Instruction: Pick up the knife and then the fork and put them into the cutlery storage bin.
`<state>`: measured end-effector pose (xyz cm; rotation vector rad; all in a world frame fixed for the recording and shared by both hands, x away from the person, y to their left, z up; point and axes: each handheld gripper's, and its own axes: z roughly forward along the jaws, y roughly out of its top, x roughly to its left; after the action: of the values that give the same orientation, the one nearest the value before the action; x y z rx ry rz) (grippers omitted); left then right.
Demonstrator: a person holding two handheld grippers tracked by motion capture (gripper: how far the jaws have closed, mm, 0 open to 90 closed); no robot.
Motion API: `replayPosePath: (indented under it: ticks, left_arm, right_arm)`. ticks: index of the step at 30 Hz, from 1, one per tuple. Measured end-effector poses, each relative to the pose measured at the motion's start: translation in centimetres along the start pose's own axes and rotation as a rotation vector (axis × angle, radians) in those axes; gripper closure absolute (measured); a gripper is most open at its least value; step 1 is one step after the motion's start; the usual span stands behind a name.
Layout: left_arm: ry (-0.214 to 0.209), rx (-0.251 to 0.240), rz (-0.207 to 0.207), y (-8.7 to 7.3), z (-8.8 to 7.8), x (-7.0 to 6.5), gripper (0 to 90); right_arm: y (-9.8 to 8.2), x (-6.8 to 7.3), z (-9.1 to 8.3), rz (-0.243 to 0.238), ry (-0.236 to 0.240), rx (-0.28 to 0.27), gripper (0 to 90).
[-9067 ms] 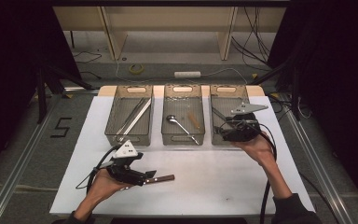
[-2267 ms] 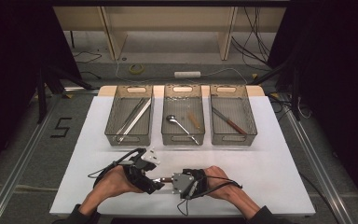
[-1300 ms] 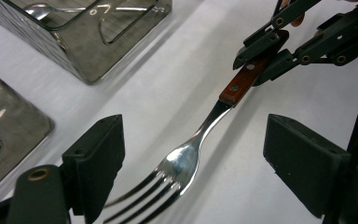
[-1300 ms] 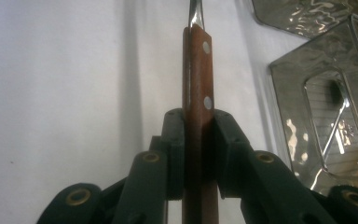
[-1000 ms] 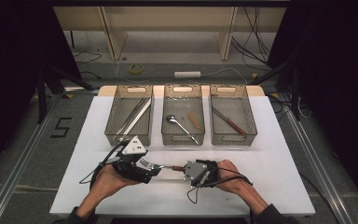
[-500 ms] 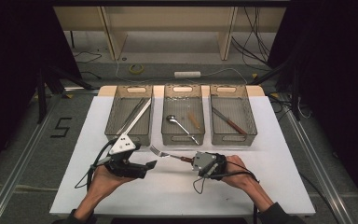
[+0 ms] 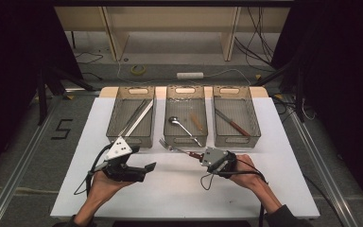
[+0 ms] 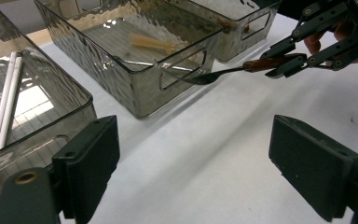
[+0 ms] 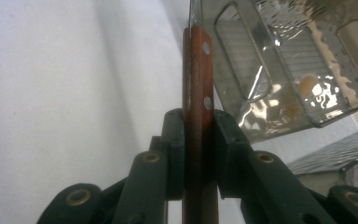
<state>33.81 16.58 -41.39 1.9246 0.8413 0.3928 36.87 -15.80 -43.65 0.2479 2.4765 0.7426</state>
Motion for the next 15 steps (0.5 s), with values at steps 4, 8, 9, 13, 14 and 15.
replayPosePath:
  ticks: [4,8,9,13,14,15]
  left_arm:
    - [0.014,-0.015,-0.007,-0.3,-0.1,0.3,15.7]
    - [0.023,-0.023,-0.017,-0.6,-0.3,0.6,15.6]
    - [0.022,-0.025,-0.019,-0.7,-0.3,0.7,15.6]
    - [0.032,-0.036,-0.021,-0.8,-0.4,0.8,15.6]
    - [0.032,-0.037,-0.022,-0.8,-0.4,0.8,15.6]
    - [0.033,-0.037,-0.025,-0.8,-0.5,0.8,15.6]
  right_arm:
    - [0.0,-0.4,-0.4,0.004,-0.009,-0.010,76.8]
    - [0.1,-0.7,-0.8,0.022,-0.016,-0.025,76.8]
    - [0.1,-0.8,-0.8,0.023,-0.018,-0.025,76.8]
    - [0.2,-1.3,-1.3,0.047,-0.031,-0.037,76.8]
    - [0.1,-1.5,-1.4,0.044,-0.035,-0.041,76.8]
    - [0.1,-1.5,-1.4,0.053,-0.034,-0.043,76.8]
